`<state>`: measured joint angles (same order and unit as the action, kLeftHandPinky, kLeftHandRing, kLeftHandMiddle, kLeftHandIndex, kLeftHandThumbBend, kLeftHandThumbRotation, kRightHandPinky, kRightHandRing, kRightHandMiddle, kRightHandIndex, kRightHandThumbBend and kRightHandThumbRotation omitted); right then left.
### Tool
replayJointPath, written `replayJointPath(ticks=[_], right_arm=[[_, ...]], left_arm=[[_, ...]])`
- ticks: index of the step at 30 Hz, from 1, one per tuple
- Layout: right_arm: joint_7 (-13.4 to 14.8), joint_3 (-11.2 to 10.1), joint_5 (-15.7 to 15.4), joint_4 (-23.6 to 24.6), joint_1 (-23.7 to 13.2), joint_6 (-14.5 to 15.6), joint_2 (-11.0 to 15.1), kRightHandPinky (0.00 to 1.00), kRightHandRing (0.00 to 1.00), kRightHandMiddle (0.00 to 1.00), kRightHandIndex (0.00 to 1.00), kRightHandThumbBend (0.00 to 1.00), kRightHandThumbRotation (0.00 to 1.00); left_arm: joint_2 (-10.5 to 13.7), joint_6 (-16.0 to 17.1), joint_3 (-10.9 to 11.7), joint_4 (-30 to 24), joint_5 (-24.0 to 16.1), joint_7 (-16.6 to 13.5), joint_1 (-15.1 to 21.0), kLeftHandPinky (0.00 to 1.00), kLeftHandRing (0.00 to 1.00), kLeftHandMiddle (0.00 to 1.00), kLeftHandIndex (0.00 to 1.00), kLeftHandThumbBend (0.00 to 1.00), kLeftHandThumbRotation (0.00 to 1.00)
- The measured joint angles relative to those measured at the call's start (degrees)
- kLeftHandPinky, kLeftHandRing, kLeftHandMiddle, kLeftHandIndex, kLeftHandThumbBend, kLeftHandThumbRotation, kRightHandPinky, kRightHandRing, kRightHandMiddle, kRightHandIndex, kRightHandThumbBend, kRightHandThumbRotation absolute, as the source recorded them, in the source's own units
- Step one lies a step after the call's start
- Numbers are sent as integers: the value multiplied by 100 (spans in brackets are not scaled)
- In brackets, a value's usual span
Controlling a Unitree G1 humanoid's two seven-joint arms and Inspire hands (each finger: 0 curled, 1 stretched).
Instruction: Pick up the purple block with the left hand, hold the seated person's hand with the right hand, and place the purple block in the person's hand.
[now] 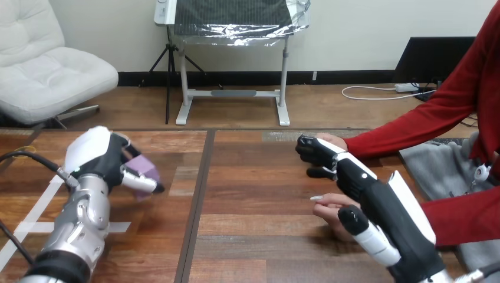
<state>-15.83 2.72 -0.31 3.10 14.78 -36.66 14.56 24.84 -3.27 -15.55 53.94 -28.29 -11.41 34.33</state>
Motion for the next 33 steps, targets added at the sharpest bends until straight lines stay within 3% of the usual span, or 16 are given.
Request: replayJointPath(ticks=[9, 18, 25, 33], right_arm=[[86, -210, -313, -460, -384, -35, 260, 77, 82, 85, 85, 91, 96], [100, -387, -439, -971, -748, -36, 582, 75, 82, 86, 86, 85, 88], [131, -466, -686, -1361, -1017, -36, 874, 72, 82, 86, 86, 81, 78], [187, -504, -1060, -1896, -1350, -17, 1231, 71, 83, 87, 87, 85, 69]], left_arm=[[-30, 65, 266, -842, 232, 2, -393, 19, 25, 33, 44, 77, 0], [-83, 47, 471, -1671, 427, 24, -855, 21, 27, 34, 43, 76, 0], [-117, -42, 544, -2284, 552, 97, -1232, 21, 28, 35, 43, 77, 0], [-125, -93, 548, -2949, 626, 171, -1709, 22, 27, 34, 42, 78, 0]])
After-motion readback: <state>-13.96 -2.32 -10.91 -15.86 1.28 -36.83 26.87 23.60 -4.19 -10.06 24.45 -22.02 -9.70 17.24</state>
